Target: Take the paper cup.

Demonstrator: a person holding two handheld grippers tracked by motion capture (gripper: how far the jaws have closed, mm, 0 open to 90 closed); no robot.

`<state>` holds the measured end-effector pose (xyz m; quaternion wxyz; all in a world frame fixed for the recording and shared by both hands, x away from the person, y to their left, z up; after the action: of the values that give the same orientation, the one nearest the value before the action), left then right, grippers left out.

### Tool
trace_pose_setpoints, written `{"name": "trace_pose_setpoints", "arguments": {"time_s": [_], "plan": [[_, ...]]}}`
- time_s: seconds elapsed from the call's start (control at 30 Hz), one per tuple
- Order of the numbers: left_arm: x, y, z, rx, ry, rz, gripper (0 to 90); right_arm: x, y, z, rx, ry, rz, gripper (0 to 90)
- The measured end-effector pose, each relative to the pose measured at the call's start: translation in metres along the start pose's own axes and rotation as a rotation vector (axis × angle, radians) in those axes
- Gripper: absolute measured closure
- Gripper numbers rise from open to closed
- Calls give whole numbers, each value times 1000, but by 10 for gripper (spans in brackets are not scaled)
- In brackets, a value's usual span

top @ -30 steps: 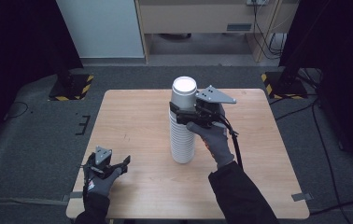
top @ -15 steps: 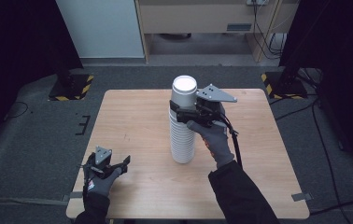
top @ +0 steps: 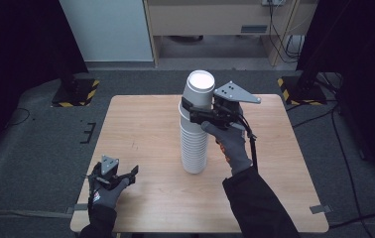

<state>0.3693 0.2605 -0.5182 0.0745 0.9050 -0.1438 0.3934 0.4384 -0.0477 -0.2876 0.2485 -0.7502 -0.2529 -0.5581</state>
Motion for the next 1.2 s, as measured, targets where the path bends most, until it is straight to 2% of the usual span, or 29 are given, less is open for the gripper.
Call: {"name": "trace_pose_setpoints", "arguments": {"time_s": [0.77,1.2], "plan": [[1,0,-2,2,14,3,180,31,3,-23,39,103,45,161],[2,0,-3,5,23,1,180,36,17,-47,26,144,69,160]]}}
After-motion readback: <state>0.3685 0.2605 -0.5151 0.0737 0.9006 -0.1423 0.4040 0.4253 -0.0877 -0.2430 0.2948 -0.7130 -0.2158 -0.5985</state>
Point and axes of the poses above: each handheld gripper's, and its own axes: z roughly forward along the jaws, x roughly out of its top, y roughly to its right, the point moved 4 cm from there along z, roughly forward along the jaws, and after that the axes turned 10 degrees about -y, right-handed, at the moved point
